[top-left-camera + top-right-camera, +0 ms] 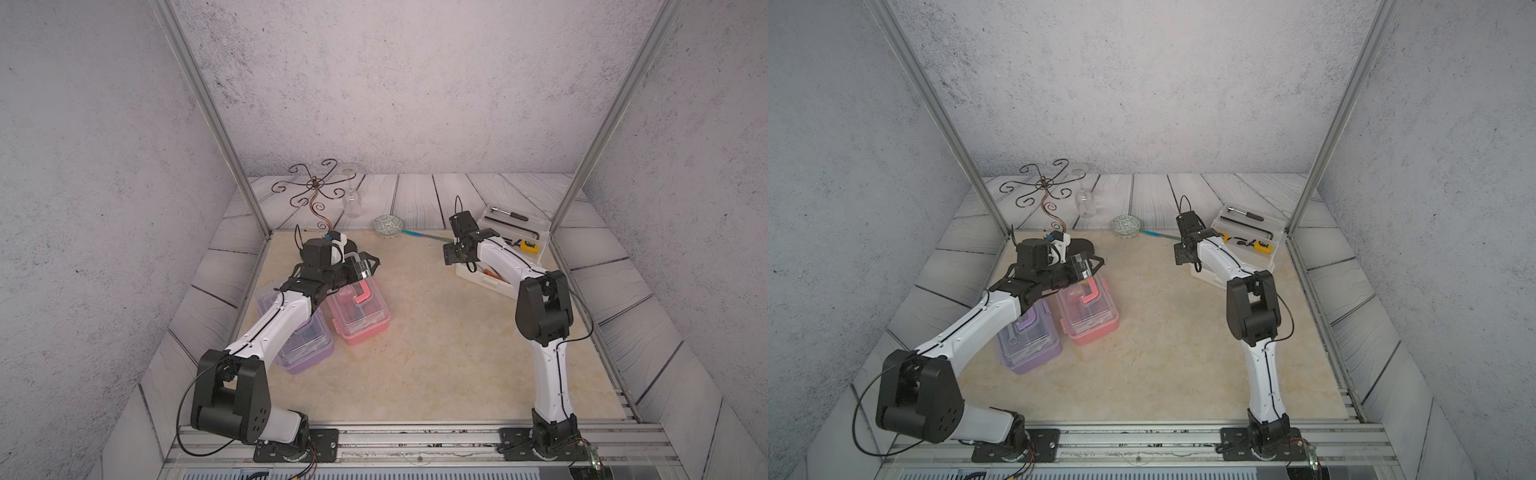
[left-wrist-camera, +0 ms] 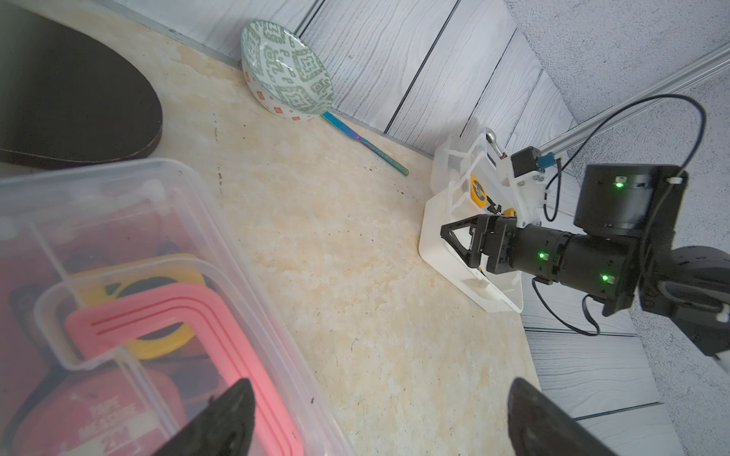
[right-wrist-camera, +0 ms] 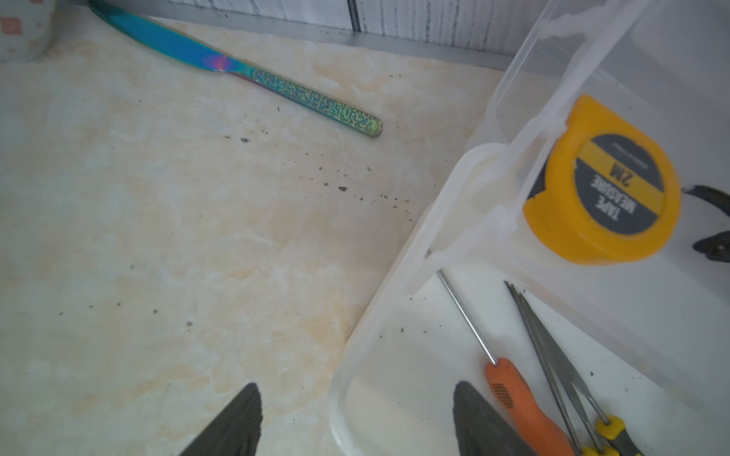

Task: Close toolboxes
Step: Move the toolbox to the center of the board.

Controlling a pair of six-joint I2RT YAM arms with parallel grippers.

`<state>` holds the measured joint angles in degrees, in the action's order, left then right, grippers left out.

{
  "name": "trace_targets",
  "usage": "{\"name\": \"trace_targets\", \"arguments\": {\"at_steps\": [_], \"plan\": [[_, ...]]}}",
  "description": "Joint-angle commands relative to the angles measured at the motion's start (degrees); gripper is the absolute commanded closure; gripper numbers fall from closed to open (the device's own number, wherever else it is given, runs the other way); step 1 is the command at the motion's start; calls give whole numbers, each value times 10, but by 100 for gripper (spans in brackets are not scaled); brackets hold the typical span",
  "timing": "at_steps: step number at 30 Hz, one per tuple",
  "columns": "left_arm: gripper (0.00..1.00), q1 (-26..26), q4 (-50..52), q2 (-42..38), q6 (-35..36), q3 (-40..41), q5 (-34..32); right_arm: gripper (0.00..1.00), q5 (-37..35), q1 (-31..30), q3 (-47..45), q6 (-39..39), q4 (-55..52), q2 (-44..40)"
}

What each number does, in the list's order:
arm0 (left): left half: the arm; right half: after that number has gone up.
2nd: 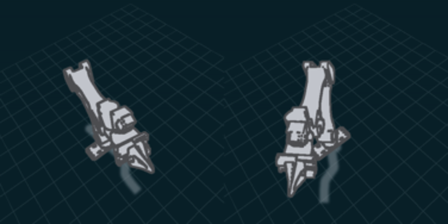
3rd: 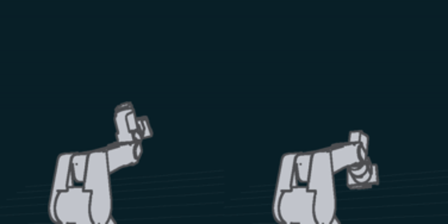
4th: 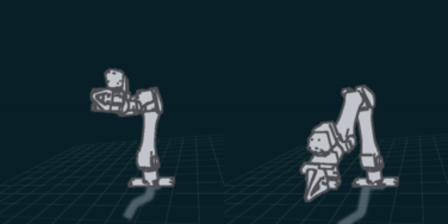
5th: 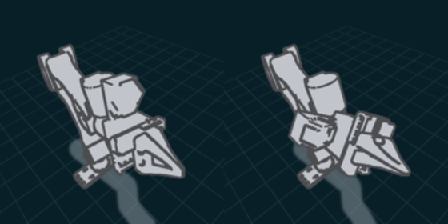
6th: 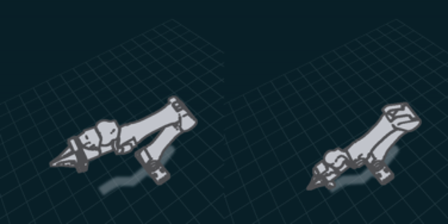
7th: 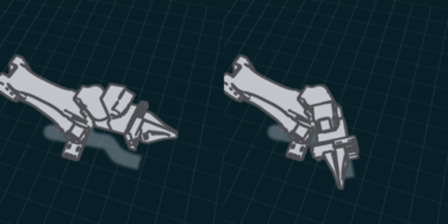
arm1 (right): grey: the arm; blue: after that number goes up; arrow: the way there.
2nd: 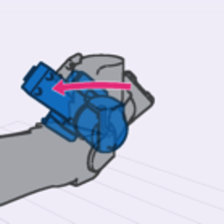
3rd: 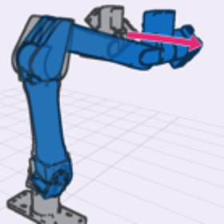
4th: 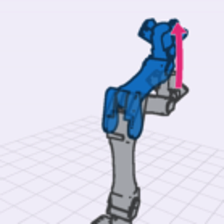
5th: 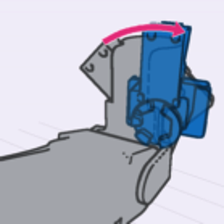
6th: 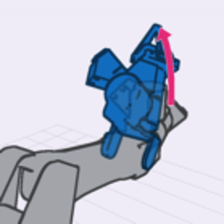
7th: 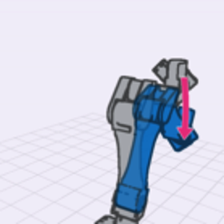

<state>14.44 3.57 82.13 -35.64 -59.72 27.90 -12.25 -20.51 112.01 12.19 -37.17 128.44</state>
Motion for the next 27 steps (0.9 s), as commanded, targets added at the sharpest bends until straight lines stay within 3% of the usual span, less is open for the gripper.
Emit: {"name": "trace_targets", "arguments": {"at_steps": [1,9,15,20,27], "plan": [[0,5,-13,-3,0,6,4,25,49,-3,24,-9,-30,39],[0,9,-17,3,-3,7,6,35,268,-8,-49,-14,29,9],[0,15,-17,4,-4,7,8,38,313,-49,-113,-36,25,-46],[0,21,-15,3,-4,7,11,39,307,-94,-189,-40,23,-108],[0,40,4,1,6,-2,7,37,340,-121,-335,-35,33,-244]]}}
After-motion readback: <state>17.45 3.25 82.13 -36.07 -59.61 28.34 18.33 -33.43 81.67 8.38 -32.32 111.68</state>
